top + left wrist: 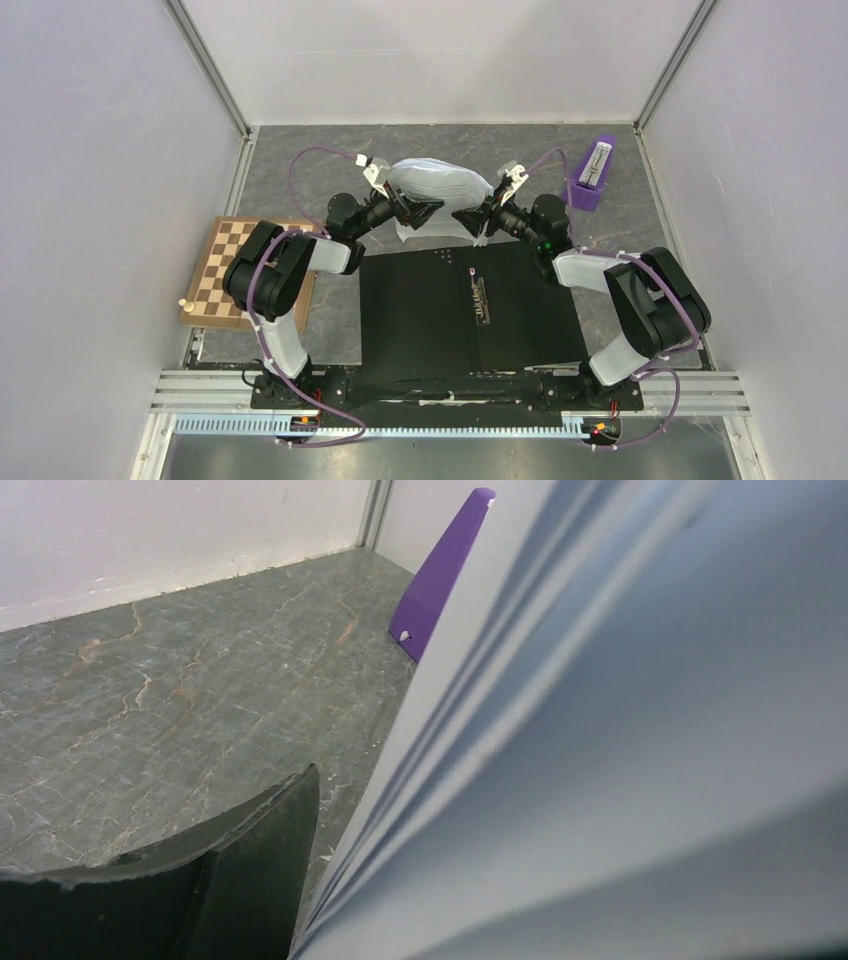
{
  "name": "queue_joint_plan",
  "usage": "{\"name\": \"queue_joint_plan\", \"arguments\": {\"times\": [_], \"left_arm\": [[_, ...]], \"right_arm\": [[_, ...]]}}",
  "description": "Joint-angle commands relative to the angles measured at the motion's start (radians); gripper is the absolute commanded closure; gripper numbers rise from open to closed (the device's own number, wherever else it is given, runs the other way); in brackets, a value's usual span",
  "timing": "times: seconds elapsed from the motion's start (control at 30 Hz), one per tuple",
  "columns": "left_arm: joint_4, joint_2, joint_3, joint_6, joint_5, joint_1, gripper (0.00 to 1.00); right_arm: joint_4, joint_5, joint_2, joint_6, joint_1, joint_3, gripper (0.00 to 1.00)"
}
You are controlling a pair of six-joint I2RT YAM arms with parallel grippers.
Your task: Put the files into the folder
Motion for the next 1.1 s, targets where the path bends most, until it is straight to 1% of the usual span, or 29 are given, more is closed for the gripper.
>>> {"name": "queue_joint_plan", "arguments": {"times": [0.0,0.13,0.27,0.37,0.53,0.93,1.07], "left_arm": [[0.050,0.007,0.028,-0.011,-0.026,-0.010,0.17],[-0.020,-0.012,0.046,0.018,-0.024,-0.008,0.17],[-0.027,-0.006,0.068,-0.001,-0.015,-0.004,0.17],[-0.033,0.000,0.075,-0.013,-0.001,-0.003,0.17],[-0.035,0.015,0.082,-0.030,0.026,-0.006,0.17],[-0.172,-0.001,0.135,0.024,0.054,-0.012,0.16],[-0.169,0.001,0.130,0.025,0.048,-0.012,0.16]], "right_arm": [[0.010,-0.010,0.010,-0.010,-0.003,0.049,0.50],[-0.014,-0.014,0.015,-0.014,-0.004,0.086,0.50],[-0.037,-0.015,0.009,-0.025,-0.004,0.110,0.50],[-0.047,-0.013,0.006,-0.038,-0.008,0.094,0.50],[0.058,-0.034,0.011,0.029,-0.037,0.013,0.49],[0.115,-0.022,0.004,0.058,-0.040,-0.041,0.48],[0.128,-0.021,0.011,0.070,-0.040,-0.046,0.49]]}}
